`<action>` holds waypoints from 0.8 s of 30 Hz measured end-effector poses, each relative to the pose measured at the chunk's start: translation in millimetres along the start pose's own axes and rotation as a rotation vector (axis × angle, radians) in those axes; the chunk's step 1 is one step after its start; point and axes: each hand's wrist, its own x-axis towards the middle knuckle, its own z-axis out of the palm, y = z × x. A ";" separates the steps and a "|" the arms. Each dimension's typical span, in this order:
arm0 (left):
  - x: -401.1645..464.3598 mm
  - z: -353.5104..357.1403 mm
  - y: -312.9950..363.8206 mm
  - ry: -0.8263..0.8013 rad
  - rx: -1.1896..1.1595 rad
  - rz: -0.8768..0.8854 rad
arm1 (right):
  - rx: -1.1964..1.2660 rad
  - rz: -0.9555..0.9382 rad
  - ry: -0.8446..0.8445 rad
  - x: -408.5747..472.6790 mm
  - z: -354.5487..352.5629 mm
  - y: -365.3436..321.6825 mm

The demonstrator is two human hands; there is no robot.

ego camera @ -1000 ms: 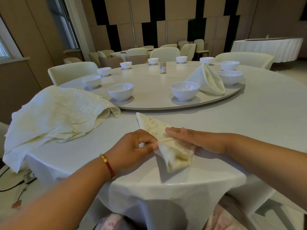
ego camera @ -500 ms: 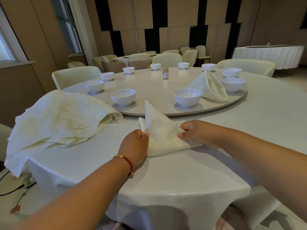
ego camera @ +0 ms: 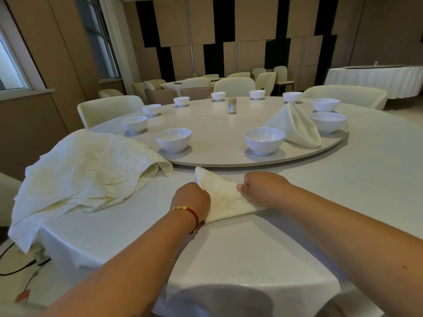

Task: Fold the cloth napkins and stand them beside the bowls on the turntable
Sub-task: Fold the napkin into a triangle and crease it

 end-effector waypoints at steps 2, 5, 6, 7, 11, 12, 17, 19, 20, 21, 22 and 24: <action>0.9 -2.4 2.5 -0.024 0.040 -0.003 | 0.014 0.012 0.048 0.9 3.7 1.8; 0.6 -3.2 3.6 -0.027 0.037 -0.007 | -0.001 -0.012 0.106 1.8 9.6 4.5; 1.8 -2.2 2.6 -0.022 0.024 -0.005 | -0.017 -0.017 0.104 2.2 10.3 4.3; 3.2 -1.4 1.7 -0.011 0.002 -0.004 | -0.030 -0.020 0.094 3.0 10.5 3.8; 6.6 1.3 -4.3 0.070 -0.146 0.006 | -0.057 -0.027 0.042 5.7 7.9 -0.8; 5.4 2.6 -6.0 0.125 -0.147 0.049 | -0.064 -0.031 0.038 6.4 7.9 -0.8; 3.3 4.4 -12.8 0.324 -0.013 0.499 | -0.075 -0.043 0.051 8.0 10.6 1.4; 10.6 5.3 -14.8 0.170 0.155 0.621 | -0.080 -0.052 0.062 8.4 11.1 1.8; 13.6 5.9 -16.7 0.073 0.252 0.623 | -0.082 -0.054 0.068 8.5 11.3 1.9; 16.2 7.0 -19.0 -0.014 0.327 0.601 | -0.085 -0.055 0.071 8.4 11.4 1.9; 18.9 8.8 -21.6 -0.083 0.371 0.571 | -0.088 -0.055 0.073 8.1 11.5 2.0; 22.3 12.7 -25.4 -0.166 0.409 0.525 | -0.087 -0.057 0.074 7.7 11.9 2.4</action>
